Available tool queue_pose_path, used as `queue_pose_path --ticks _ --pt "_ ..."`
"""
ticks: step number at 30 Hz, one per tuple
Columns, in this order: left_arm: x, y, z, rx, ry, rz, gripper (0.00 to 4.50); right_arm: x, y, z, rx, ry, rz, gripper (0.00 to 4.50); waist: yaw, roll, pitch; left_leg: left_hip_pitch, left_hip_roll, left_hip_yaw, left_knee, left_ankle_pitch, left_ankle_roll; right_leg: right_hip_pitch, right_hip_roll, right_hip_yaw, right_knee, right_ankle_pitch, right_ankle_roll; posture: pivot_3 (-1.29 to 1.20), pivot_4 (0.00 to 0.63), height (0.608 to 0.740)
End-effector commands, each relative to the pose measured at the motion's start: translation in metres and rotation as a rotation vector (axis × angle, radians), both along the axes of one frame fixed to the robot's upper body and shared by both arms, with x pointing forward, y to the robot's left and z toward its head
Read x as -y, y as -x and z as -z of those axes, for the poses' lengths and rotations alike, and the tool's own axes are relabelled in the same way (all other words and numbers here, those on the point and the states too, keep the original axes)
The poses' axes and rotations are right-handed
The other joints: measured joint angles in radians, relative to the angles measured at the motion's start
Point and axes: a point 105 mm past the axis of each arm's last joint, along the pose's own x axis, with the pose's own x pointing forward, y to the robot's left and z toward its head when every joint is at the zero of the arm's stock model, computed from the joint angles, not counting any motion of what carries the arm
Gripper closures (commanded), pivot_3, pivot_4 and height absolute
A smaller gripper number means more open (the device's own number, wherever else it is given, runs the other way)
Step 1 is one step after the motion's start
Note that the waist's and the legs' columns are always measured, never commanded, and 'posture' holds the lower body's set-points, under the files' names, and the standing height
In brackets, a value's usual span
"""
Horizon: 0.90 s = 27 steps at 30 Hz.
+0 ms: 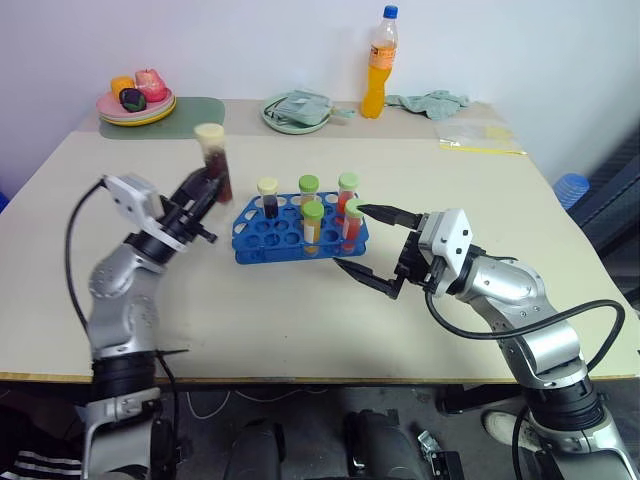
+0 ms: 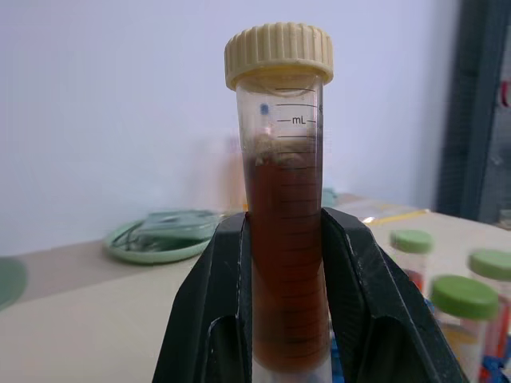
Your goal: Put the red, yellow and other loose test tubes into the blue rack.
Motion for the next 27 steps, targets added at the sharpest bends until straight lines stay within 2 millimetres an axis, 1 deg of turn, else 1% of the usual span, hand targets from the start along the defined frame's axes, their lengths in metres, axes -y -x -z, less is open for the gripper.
queue_pose_path --ticks 1,5,8,12,18,22,27 --pt "0.012 0.003 0.005 0.073 -0.053 -0.025 3.83 0.004 0.002 -0.013 0.059 -0.012 0.022 0.0 0.0 0.0 0.0 0.0 0.0 0.0 0.0 0.0 0.0 0.0 0.0 0.0 0.0 0.0 0.0 0.0 0.15 0.74" --pt "0.02 0.001 0.018 0.099 -0.089 -0.041 3.83 0.005 0.002 -0.012 0.058 -0.011 0.034 0.0 -0.004 0.0 0.0 0.001 0.0 0.0 -0.001 0.0 0.0 0.0 0.001 0.0 0.0 0.0 0.0 0.0 0.15 0.74" --pt "0.031 0.0 0.031 0.109 -0.119 -0.027 3.83 0.007 0.003 -0.012 0.06 -0.009 0.046 0.0 -0.002 0.0 0.0 0.001 0.0 0.0 -0.001 0.0 0.0 0.0 0.001 0.0 0.0 0.0 0.0 0.0 0.15 0.74" --pt "0.034 -0.004 0.045 0.11 -0.15 -0.06 3.83 0.008 0.004 -0.013 0.062 -0.005 0.06 0.0 -0.001 0.0 0.0 0.001 0.0 0.0 -0.001 0.0 0.0 0.001 0.0 0.0 -0.001 0.0 0.0 0.0 0.15 0.74" --pt "0.04 -0.008 0.057 0.078 -0.122 -0.046 3.83 0.009 0.004 -0.015 0.069 0.003 0.068 0.0 -0.003 0.0 0.0 0.001 0.0 0.0 -0.001 0.0 0.001 0.001 0.0 0.0 0.0 0.0 0.0 0.0 0.15 0.74" --pt "0.048 -0.007 0.059 0.07 -0.109 -0.013 3.83 0.009 0.003 -0.015 0.07 0.003 0.07 0.0 -0.002 0.0 0.0 0.001 0.0 0.0 -0.001 0.0 0.001 0.001 0.0 0.0 -0.001 0.0 0.0 0.0 0.15 0.74" --pt "0.05 -0.008 0.063 0.053 -0.091 -0.001 3.83 0.011 0.002 -0.014 0.072 0.006 0.075 0.0 -0.002 0.0 0.0 0.001 0.0 -0.001 -0.001 -0.001 0.001 0.001 0.0 0.0 -0.001 0.0 0.0 0.0 0.15 0.74"
